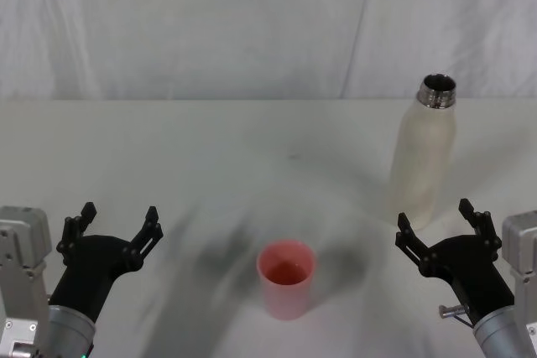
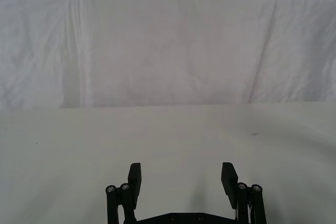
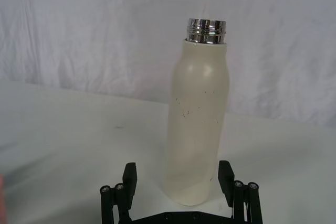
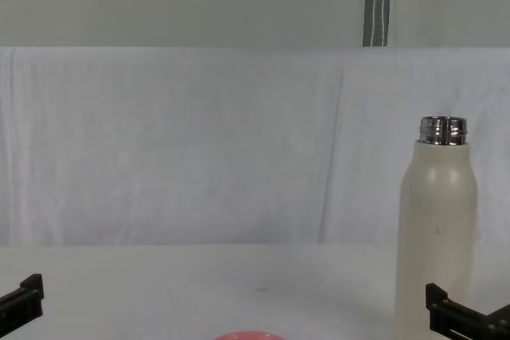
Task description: Grasp the thermos with one hand and pour water into the cup lid.
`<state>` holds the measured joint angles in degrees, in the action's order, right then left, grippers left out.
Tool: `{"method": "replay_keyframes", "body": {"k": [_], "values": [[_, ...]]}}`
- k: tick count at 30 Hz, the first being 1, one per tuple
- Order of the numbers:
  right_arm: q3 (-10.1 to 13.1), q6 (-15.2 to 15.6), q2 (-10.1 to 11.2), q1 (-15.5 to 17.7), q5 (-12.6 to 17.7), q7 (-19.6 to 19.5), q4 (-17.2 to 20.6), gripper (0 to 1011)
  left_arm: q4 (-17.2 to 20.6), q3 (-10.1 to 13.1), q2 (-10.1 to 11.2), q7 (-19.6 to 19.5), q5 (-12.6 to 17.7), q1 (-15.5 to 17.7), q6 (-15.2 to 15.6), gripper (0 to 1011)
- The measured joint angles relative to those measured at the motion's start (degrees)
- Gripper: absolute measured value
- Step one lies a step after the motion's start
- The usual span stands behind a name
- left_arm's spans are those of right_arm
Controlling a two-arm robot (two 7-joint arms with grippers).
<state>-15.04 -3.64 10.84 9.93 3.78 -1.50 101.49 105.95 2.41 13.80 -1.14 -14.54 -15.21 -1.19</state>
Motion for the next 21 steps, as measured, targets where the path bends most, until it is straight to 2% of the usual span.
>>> {"method": "replay_keyframes", "body": {"k": [21], "values": [[0.0, 0.0, 0.0, 0.0, 0.0, 0.0, 0.0, 1003, 0.0, 0.0, 0.0, 0.0, 0.0, 0.0, 0.0, 1001]]}}
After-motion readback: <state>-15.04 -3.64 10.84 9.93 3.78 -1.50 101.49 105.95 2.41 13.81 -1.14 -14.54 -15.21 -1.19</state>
